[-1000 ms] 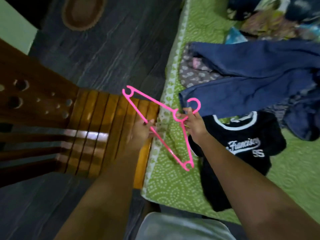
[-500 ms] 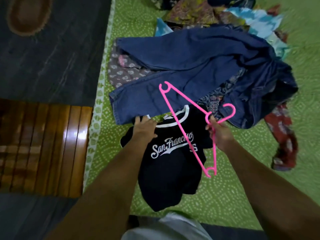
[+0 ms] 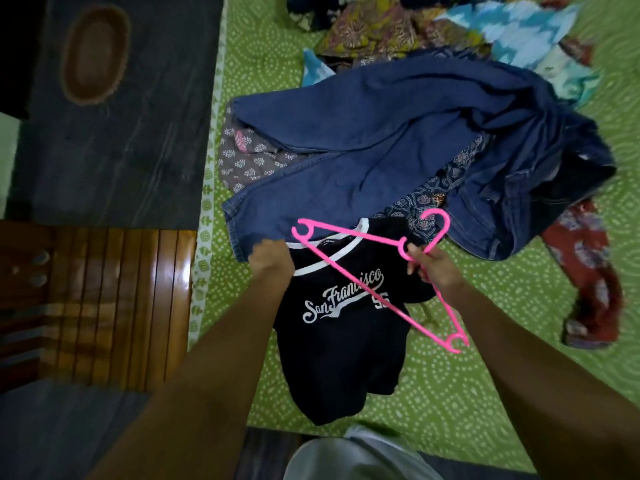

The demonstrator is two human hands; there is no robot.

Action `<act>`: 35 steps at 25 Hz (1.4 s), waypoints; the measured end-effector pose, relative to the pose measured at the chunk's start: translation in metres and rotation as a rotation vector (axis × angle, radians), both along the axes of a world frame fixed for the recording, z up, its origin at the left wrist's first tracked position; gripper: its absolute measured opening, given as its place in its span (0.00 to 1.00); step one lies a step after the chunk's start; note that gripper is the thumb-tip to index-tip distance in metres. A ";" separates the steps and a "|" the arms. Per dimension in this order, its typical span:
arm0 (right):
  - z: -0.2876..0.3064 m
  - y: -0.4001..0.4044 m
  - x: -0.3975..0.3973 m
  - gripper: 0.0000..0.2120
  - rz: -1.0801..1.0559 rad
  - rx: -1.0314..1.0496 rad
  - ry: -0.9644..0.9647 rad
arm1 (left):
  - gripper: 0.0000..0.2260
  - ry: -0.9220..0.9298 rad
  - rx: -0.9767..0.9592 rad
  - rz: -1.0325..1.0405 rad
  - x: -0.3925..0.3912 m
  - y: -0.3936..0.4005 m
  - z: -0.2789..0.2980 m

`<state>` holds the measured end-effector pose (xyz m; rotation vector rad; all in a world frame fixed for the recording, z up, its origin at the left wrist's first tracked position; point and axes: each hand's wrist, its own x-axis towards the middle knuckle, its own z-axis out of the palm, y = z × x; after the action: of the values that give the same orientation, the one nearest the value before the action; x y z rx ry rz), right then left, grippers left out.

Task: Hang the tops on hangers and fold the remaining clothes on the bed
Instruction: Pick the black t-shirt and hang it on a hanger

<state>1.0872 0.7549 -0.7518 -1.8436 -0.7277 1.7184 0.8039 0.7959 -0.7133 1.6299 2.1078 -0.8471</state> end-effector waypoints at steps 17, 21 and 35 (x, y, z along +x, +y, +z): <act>0.120 0.003 -0.051 0.12 0.293 0.261 -0.035 | 0.14 -0.458 0.023 -0.295 0.017 -0.014 0.121; 0.161 -0.005 -0.051 0.19 0.100 0.455 -0.263 | 0.10 -0.805 0.031 -0.241 0.015 -0.015 0.160; 0.365 -0.038 -0.132 0.15 -0.034 1.006 -0.458 | 0.14 -0.736 0.548 -0.629 0.042 -0.020 0.397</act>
<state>0.9555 0.7166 -0.3865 -1.4489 -1.3947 0.6279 0.8458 0.7756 -0.3159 2.4431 1.3566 0.2535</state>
